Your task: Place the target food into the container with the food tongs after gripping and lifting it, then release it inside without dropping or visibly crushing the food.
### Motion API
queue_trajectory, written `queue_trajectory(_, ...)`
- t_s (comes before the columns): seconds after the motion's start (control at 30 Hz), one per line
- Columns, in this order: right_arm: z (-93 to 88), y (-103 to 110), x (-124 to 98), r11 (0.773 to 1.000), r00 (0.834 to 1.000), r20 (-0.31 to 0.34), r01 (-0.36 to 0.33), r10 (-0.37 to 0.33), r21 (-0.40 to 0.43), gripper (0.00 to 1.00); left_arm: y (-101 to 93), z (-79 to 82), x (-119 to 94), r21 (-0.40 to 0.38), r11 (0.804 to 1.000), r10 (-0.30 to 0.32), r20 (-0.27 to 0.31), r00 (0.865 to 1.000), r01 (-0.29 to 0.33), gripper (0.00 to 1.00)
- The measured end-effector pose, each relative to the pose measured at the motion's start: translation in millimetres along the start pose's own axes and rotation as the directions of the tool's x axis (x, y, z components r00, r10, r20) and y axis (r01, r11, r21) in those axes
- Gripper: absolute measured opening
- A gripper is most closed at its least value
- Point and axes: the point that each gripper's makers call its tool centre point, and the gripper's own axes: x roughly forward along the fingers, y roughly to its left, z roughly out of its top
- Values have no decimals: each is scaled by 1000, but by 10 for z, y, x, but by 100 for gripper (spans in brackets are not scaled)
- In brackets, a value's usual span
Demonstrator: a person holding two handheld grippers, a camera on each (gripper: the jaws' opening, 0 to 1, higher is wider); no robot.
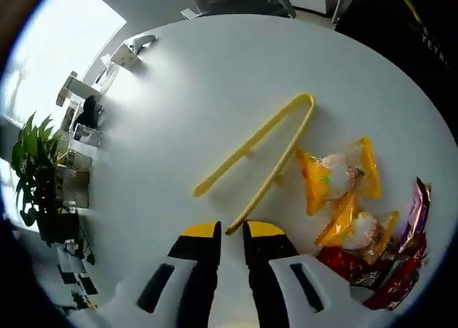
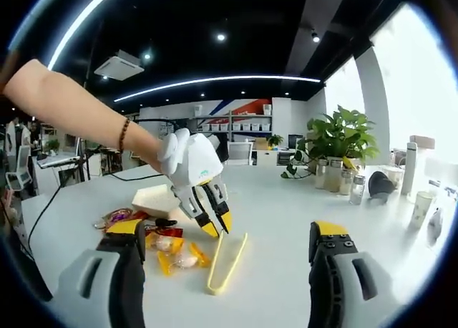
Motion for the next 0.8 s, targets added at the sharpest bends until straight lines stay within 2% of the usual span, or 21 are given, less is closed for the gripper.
queue_trajectory(0.23,5,-20,38,1000,1000,5,2,-2,6,96,-25,-26,29,22,999,-24,-21,999,24,9)
queue_trajectory(0.33,9,-45,65,1000,1000,7,5,-5,5,96,-75,-59,17,54,997,-50,-39,998,52,5)
queue_trajectory(0.4,24,-54,73,1000,1000,10,6,-6,4,96,-77,-23,13,-29,999,-44,13,999,44,2)
queue_trajectory(0.43,36,-59,72,1000,1000,14,6,-6,5,96,-71,7,5,-103,994,-33,51,998,38,3)
queue_trajectory(0.5,49,-67,70,1000,1000,18,8,-8,5,96,-44,-10,-8,-88,996,-14,61,998,19,2)
queue_trajectory(0.63,39,-92,57,1000,1000,14,12,-13,4,96,-108,10,-52,-117,992,-28,99,995,39,2)
queue_trajectory(0.8,37,-101,52,1000,1000,15,14,-14,13,96,-95,27,-132,-229,973,32,170,985,8,2)
